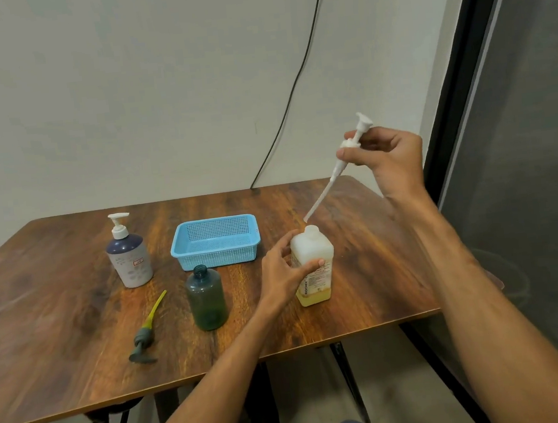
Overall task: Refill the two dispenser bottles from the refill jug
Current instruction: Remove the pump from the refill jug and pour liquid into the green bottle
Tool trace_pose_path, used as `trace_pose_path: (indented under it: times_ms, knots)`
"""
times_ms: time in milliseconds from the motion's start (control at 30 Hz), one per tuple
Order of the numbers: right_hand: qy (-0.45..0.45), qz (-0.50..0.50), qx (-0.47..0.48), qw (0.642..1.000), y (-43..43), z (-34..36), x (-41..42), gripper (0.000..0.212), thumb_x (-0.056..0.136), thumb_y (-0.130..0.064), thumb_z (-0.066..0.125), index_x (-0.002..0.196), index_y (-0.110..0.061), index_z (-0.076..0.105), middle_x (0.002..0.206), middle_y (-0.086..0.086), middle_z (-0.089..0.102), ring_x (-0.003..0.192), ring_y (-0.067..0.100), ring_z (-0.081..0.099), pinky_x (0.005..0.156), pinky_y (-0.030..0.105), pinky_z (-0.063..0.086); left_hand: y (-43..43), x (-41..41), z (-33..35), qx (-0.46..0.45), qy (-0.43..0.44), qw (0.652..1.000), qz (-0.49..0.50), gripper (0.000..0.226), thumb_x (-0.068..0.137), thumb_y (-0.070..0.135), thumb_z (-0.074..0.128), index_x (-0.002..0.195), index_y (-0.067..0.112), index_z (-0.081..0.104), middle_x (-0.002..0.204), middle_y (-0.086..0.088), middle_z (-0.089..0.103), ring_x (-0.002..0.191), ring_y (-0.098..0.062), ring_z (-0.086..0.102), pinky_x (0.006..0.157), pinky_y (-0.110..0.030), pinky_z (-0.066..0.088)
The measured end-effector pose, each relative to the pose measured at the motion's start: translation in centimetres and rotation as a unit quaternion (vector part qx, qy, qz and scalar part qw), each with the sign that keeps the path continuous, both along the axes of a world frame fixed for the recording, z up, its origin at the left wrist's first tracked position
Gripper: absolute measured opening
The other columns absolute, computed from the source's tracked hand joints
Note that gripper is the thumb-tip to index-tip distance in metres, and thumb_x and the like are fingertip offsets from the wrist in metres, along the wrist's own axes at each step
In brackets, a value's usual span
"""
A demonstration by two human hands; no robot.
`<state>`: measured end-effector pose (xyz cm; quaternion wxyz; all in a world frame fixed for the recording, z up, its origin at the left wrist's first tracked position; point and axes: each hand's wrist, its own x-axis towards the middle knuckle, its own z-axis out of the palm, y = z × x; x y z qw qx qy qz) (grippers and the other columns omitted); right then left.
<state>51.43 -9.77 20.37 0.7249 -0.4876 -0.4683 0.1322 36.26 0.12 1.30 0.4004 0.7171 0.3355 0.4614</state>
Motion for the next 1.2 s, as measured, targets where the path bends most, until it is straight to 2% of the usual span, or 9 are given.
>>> trace_pose_path:
  times_ms: [67,200,300,533,633,767,900,1067,1200]
  knots:
    - [0.010,-0.014,0.022,1.000,-0.3,0.2,0.4,0.026,0.069,-0.004,0.085,0.094,-0.005,0.077,0.096,0.007,0.077,0.084,0.015,0.071,0.075,0.022,0.054,0.0,0.0,0.0,0.000,0.001,1.000,0.001,0.084,0.067,0.039,0.089,0.140,0.020,0.053,0.132,0.003,0.063,0.118,-0.009,0.059,0.093,-0.033,0.057]
    - [0.008,-0.052,0.022,0.998,-0.3,-1.3,0.8,0.030,0.069,-0.007,0.086,0.097,-0.010,0.077,0.093,0.005,0.076,0.086,0.025,0.071,0.078,0.031,0.060,-0.3,-0.1,0.3,-0.001,0.000,1.000,-0.001,0.081,0.069,0.034,0.089,0.140,0.020,0.054,0.131,0.003,0.062,0.117,-0.009,0.059,0.090,-0.024,0.054]
    - [-0.027,-0.120,0.005,0.992,0.0,-4.9,0.3,0.028,0.073,-0.008,0.082,0.098,-0.015,0.073,0.088,0.002,0.073,0.079,0.013,0.069,0.066,0.025,0.057,-0.5,-0.1,0.5,-0.005,-0.001,1.000,-0.003,0.081,0.070,0.030,0.088,0.141,0.018,0.052,0.133,0.001,0.061,0.117,-0.008,0.058,0.086,-0.018,0.053]
    - [-0.089,-0.200,-0.170,0.961,1.4,-17.3,0.3,0.031,0.072,-0.022,0.083,0.094,-0.033,0.063,0.087,-0.010,0.066,0.085,0.017,0.063,0.070,0.048,0.058,-0.7,-0.1,0.6,0.008,0.005,1.000,0.013,0.083,0.069,0.033,0.089,0.142,0.017,0.052,0.136,-0.001,0.060,0.118,-0.011,0.058,0.089,-0.025,0.056]
    - [-0.089,-0.202,-0.223,0.949,1.4,-20.3,-0.2,0.046,0.069,-0.030,0.086,0.106,-0.033,0.060,0.093,-0.009,0.063,0.091,0.017,0.061,0.067,0.040,0.055,-0.6,-0.1,0.5,0.011,0.006,1.000,0.014,0.083,0.068,0.035,0.090,0.141,0.018,0.053,0.135,-0.001,0.061,0.118,-0.012,0.059,0.093,-0.034,0.058]
    - [-0.120,-0.192,-0.273,0.935,1.1,-22.4,-0.7,0.053,0.070,-0.025,0.087,0.114,-0.022,0.059,0.084,-0.009,0.059,0.079,0.011,0.059,0.058,0.029,0.045,-0.4,0.0,0.3,0.013,0.010,1.000,0.017,0.084,0.066,0.039,0.090,0.140,0.020,0.054,0.132,0.001,0.062,0.117,-0.010,0.059,0.093,-0.035,0.057]
    - [-0.159,-0.189,-0.315,0.916,1.1,-23.6,-0.6,0.042,0.068,-0.027,0.087,0.099,-0.025,0.059,0.086,-0.008,0.059,0.085,0.014,0.058,0.062,0.032,0.049,-0.4,0.0,0.2,0.009,0.012,1.000,0.015,0.084,0.066,0.040,0.089,0.140,0.021,0.053,0.132,0.003,0.063,0.116,-0.009,0.060,0.093,-0.035,0.058]
    - [-0.188,-0.178,-0.327,0.909,1.0,-23.7,-0.5,0.034,0.070,-0.027,0.087,0.088,-0.023,0.059,0.090,-0.004,0.058,0.088,0.016,0.055,0.057,0.025,0.036,-0.5,0.0,0.3,0.012,0.011,1.000,0.012,0.083,0.067,0.039,0.089,0.140,0.021,0.053,0.133,0.001,0.062,0.117,-0.010,0.060,0.092,-0.031,0.058]
    - [-0.185,-0.152,-0.330,0.913,0.9,-23.5,0.1,0.037,0.067,-0.034,0.088,0.088,-0.024,0.060,0.091,-0.005,0.061,0.085,0.014,0.058,0.058,0.025,0.043,-0.5,-0.1,0.4,0.008,0.013,1.000,0.013,0.084,0.067,0.038,0.089,0.141,0.020,0.053,0.134,0.001,0.062,0.118,-0.010,0.059,0.093,-0.032,0.057]
